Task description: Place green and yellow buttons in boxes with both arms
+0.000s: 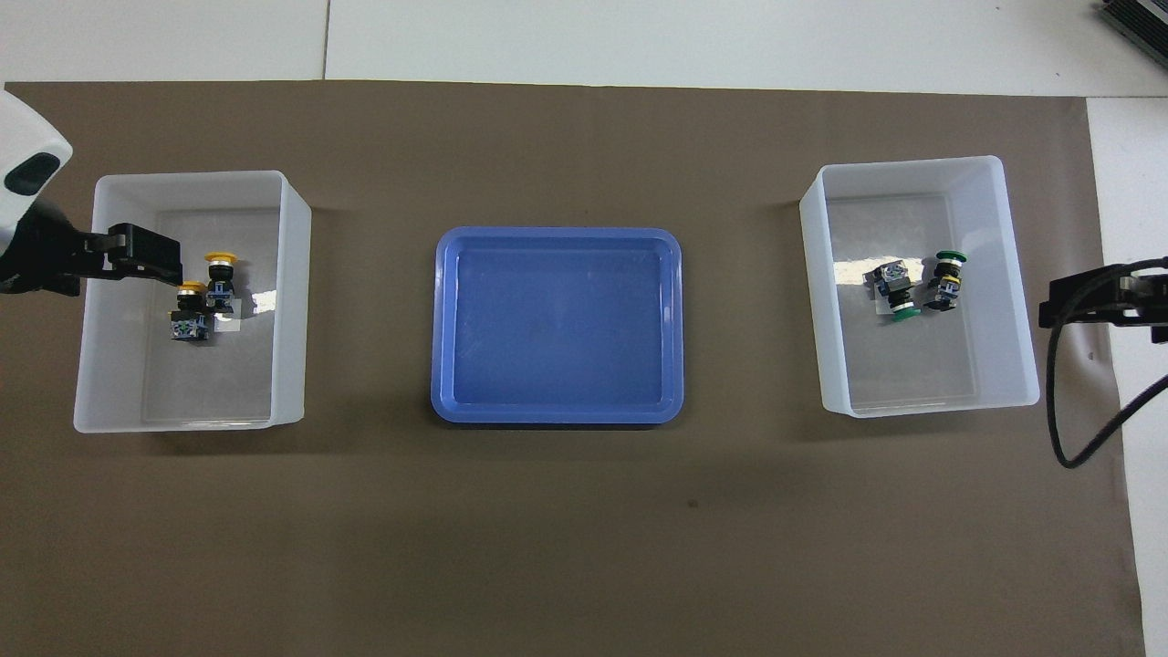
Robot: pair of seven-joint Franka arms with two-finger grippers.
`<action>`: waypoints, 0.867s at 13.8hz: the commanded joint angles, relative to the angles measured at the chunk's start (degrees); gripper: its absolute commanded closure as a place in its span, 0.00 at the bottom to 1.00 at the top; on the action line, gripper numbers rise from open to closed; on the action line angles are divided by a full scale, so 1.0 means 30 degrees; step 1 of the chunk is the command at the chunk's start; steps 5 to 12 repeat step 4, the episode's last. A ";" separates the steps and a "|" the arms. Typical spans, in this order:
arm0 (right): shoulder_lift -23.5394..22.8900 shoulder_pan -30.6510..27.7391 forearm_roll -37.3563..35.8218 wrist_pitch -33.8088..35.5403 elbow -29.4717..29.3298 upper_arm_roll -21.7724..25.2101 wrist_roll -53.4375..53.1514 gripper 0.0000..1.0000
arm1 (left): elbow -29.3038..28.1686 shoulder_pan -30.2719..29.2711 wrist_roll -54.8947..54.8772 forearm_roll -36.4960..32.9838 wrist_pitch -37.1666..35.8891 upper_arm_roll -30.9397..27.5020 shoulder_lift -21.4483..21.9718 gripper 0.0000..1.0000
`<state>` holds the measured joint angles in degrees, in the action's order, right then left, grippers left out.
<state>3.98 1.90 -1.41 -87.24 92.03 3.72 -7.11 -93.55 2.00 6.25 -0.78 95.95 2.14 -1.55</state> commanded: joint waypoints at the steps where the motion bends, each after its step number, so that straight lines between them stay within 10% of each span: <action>1: 0.0108 -0.0107 0.0176 0.0136 -0.0002 -0.0037 0.0612 0.00 | -0.0458 0.0152 -0.0792 0.0113 0.0096 -0.0128 0.0517 0.00; 12: 0.0314 -0.0107 0.0176 0.0194 -0.0002 -0.0037 0.0699 0.00 | -0.0487 0.0152 -0.0853 0.0142 0.0125 -0.0128 0.0517 0.00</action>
